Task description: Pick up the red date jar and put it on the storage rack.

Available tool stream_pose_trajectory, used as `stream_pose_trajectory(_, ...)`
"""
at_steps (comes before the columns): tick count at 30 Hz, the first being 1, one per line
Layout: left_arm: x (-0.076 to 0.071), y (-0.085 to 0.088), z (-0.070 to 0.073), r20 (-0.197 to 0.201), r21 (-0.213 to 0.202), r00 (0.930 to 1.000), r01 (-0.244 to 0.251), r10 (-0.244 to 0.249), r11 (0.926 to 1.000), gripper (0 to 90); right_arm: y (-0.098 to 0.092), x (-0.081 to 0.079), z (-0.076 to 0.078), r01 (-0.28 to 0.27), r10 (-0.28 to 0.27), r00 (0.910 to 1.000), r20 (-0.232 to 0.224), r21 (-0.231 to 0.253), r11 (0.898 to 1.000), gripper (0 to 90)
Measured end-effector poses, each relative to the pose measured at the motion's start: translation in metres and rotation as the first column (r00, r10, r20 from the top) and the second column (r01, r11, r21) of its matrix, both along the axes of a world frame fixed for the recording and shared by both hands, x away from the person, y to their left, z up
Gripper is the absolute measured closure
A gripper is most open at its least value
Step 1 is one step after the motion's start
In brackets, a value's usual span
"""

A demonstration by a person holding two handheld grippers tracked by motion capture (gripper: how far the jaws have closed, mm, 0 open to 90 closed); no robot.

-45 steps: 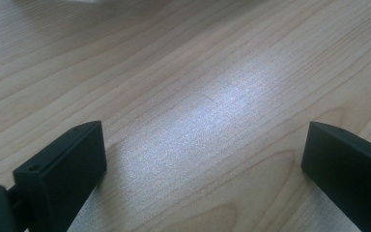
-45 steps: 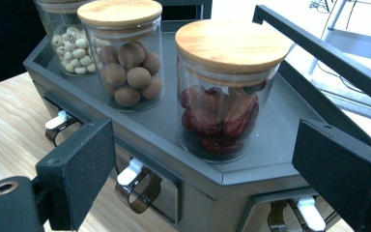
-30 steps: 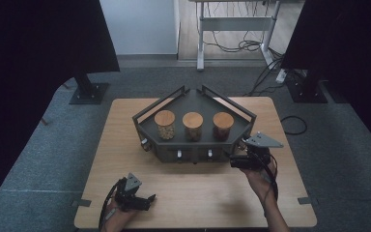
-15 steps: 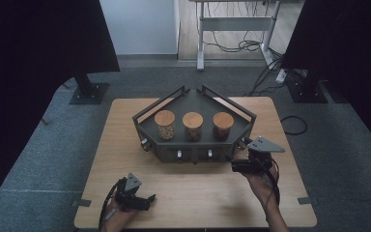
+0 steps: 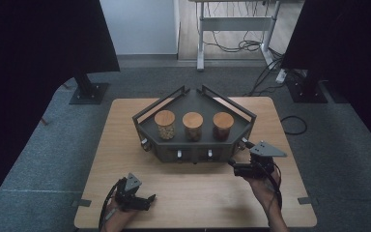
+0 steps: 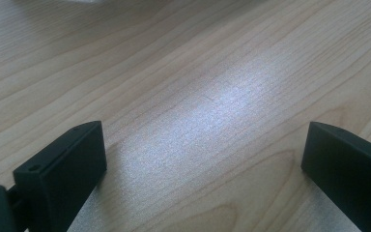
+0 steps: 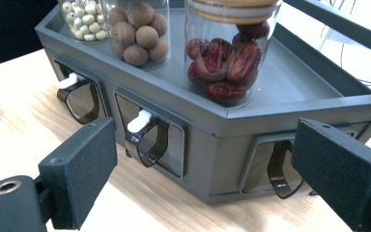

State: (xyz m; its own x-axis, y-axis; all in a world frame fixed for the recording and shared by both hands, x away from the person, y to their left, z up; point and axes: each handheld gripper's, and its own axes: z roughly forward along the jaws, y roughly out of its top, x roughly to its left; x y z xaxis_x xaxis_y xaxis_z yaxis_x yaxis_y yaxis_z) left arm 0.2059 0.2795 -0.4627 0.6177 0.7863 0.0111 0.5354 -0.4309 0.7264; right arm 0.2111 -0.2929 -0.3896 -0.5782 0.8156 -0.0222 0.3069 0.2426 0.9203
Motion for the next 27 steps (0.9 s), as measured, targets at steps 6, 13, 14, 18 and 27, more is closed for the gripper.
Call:
stream_pose_trajectory(6,0.000,0.000,0.000,0.000,0.000,1.0000,0.000,0.000,1.0000,1.9,-0.002,-0.002,-0.004,-0.003,0.003,1.0000,-0.009,-0.008,1.000,8.7)
stream_pose_trajectory(13,0.000,0.000,0.000,0.000,0.002,1.0000,0.001,-0.001,1.0000,1.9,-0.003,-0.005,-0.007,-0.006,0.005,0.9999,-0.013,-0.012,1.000,8.8)
stream_pose_trajectory(14,0.000,0.000,0.000,0.000,0.002,1.0000,0.000,0.000,1.0000,1.9,-0.003,-0.005,-0.007,-0.007,0.007,0.9999,-0.013,-0.014,1.000,8.8)
stream_pose_trajectory(18,0.000,0.000,0.001,-0.001,0.005,1.0000,0.001,-0.001,1.0000,1.9,-0.004,-0.006,-0.009,-0.008,0.008,0.9998,-0.018,-0.017,1.000,8.8)
stream_pose_trajectory(27,0.000,0.000,0.000,-0.002,0.003,1.0000,-0.001,0.001,1.0000,1.9,-0.004,-0.009,-0.014,-0.011,0.010,0.9995,-0.030,-0.027,1.000,8.9)
